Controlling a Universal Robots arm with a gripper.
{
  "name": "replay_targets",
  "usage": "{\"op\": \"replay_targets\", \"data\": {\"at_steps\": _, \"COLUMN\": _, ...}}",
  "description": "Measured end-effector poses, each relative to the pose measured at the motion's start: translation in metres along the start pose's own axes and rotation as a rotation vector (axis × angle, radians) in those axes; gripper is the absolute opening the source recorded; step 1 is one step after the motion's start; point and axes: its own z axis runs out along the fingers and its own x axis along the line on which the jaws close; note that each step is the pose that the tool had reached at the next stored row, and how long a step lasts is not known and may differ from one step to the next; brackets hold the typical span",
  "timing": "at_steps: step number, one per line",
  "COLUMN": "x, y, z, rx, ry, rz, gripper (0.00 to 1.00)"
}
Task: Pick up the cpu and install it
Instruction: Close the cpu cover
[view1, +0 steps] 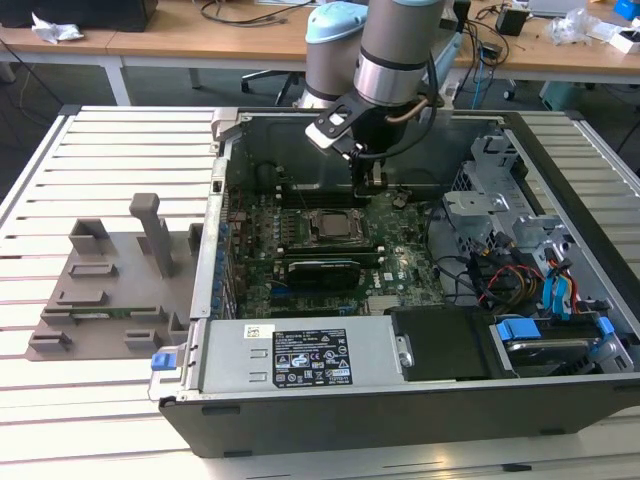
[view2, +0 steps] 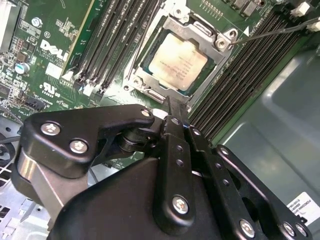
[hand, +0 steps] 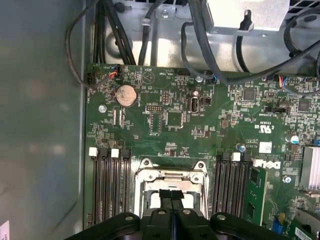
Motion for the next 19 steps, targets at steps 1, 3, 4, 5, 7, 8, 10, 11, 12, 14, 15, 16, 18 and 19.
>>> {"op": "replay_targets", "data": {"at_steps": 1, "x": 0.0001, "y": -0.0009, "z": 0.0004, "rx": 0.0, "ry": 0.0002, "rz": 0.0, "gripper": 0.11}}
{"op": "replay_targets", "data": {"at_steps": 3, "x": 0.0002, "y": -0.0035, "z": 0.0017, "rx": 0.0, "ry": 0.0, "rz": 0.0, "gripper": 0.11}}
{"op": "replay_targets", "data": {"at_steps": 4, "x": 0.0002, "y": -0.0045, "z": 0.0021, "rx": 0.0, "ry": 0.0, "rz": 0.0, "gripper": 0.11}}
{"op": "replay_targets", "data": {"at_steps": 5, "x": 0.0003, "y": -0.0054, "z": 0.0024, "rx": 0.0, "ry": 0.0, "rz": 0.0, "gripper": 0.11}}
{"op": "replay_targets", "data": {"at_steps": 7, "x": 0.0004, "y": -0.0074, "z": 0.0035, "rx": -0.0001, "ry": 0.0001, "rz": 0.0, "gripper": 0.11}}
{"op": "replay_targets", "data": {"at_steps": 8, "x": 0.0005, "y": -0.0091, "z": 0.0045, "rx": 0.0, "ry": 0.0, "rz": 0.0, "gripper": 0.11}}
{"op": "replay_targets", "data": {"at_steps": 10, "x": 0.0007, "y": -0.0117, "z": 0.0072, "rx": 0.0, "ry": 0.0, "rz": 0.0, "gripper": 0.11}}
{"op": "replay_targets", "data": {"at_steps": 11, "x": 0.0008, "y": -0.0129, "z": 0.0094, "rx": 0.0, "ry": 0.0, "rz": 0.0, "gripper": 0.11}}
{"op": "replay_targets", "data": {"at_steps": 12, "x": 0.0009, "y": -0.0136, "z": 0.0118, "rx": 0.0, "ry": 0.0001, "rz": 0.0, "gripper": 0.11}}
{"op": "replay_targets", "data": {"at_steps": 14, "x": 0.0009, "y": -0.0143, "z": 0.0136, "rx": -0.0001, "ry": 0.0002, "rz": 0.0, "gripper": 0.11}}
{"op": "replay_targets", "data": {"at_steps": 15, "x": 0.001, "y": -0.0146, "z": 0.0141, "rx": -0.0001, "ry": 0.0001, "rz": 0.0, "gripper": 0.11}}
{"op": "replay_targets", "data": {"at_steps": 16, "x": 0.001, "y": -0.0148, "z": 0.0146, "rx": 0.0, "ry": 0.0, "rz": 0.0, "gripper": 0.11}}
{"op": "replay_targets", "data": {"at_steps": 18, "x": 0.001, "y": -0.0151, "z": 0.0155, "rx": 0.0, "ry": 0.0001, "rz": 0.0, "gripper": 0.11}}
{"op": "replay_targets", "data": {"at_steps": 19, "x": 0.001, "y": -0.0153, "z": 0.0158, "rx": 0.0, "ry": 0.0, "rz": 0.0, "gripper": 0.11}}
